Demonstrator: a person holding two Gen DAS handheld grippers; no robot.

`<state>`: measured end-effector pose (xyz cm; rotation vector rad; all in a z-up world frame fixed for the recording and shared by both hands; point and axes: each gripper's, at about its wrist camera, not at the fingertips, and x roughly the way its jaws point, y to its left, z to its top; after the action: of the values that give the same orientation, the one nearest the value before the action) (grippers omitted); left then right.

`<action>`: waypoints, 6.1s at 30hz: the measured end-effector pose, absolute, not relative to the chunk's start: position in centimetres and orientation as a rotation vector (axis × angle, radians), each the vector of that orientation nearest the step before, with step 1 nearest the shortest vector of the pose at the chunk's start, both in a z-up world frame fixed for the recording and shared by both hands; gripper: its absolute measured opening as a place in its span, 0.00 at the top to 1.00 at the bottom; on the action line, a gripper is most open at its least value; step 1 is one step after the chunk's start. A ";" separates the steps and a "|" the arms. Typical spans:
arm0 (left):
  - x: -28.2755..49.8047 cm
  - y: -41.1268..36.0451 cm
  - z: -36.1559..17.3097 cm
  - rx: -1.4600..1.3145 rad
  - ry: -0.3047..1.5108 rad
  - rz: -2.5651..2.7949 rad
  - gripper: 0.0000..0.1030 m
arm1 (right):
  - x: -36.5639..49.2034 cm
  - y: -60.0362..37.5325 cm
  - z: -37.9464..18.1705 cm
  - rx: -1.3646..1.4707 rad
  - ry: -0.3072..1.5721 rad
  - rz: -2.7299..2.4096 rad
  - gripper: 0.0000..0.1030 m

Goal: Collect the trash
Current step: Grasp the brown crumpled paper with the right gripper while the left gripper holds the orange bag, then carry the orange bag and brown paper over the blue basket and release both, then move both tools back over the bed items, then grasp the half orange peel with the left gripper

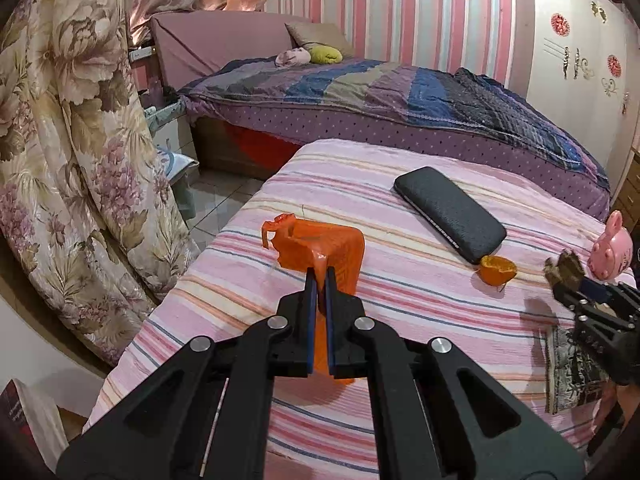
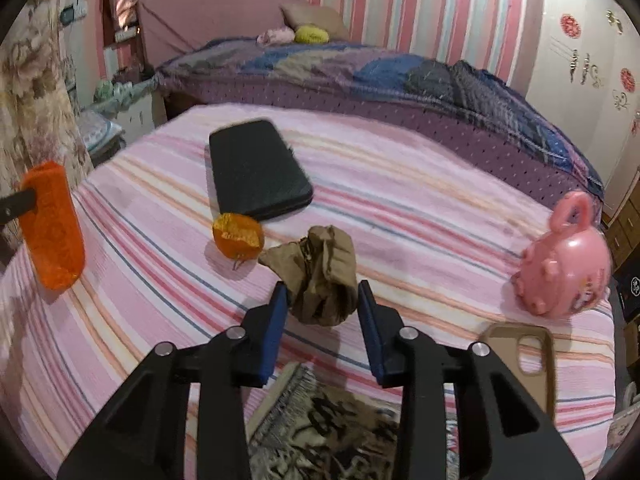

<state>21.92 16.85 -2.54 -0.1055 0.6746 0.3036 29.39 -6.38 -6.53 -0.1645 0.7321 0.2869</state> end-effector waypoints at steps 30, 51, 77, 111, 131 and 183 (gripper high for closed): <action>16.4 4.3 0.0 0.058 0.595 0.061 0.98 | 12.9 -27.2 -1.7 -0.055 0.604 0.065 0.65; 13.2 -14.3 1.8 0.102 0.512 -0.160 0.98 | 7.6 -42.0 -0.9 -0.016 0.583 -0.195 0.65; 10.2 -38.3 -1.8 0.133 0.554 -0.531 0.98 | 2.6 -55.1 -2.7 0.125 0.607 -0.387 0.65; 12.7 -31.4 -3.3 0.163 0.528 -0.335 0.07 | 3.6 -53.8 -3.0 0.148 0.548 -0.397 0.27; 14.3 -18.7 -0.7 0.139 0.515 -0.163 0.05 | 8.3 -47.4 -2.4 0.046 0.588 -0.376 0.09; 32.1 2.9 -7.0 0.023 0.791 0.101 0.16 | 27.1 -27.0 -5.1 -0.028 0.717 -0.009 0.09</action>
<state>32.09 2.89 -7.04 0.0226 0.7906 0.1007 27.12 -26.99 -5.09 -0.0279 0.7166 -0.0089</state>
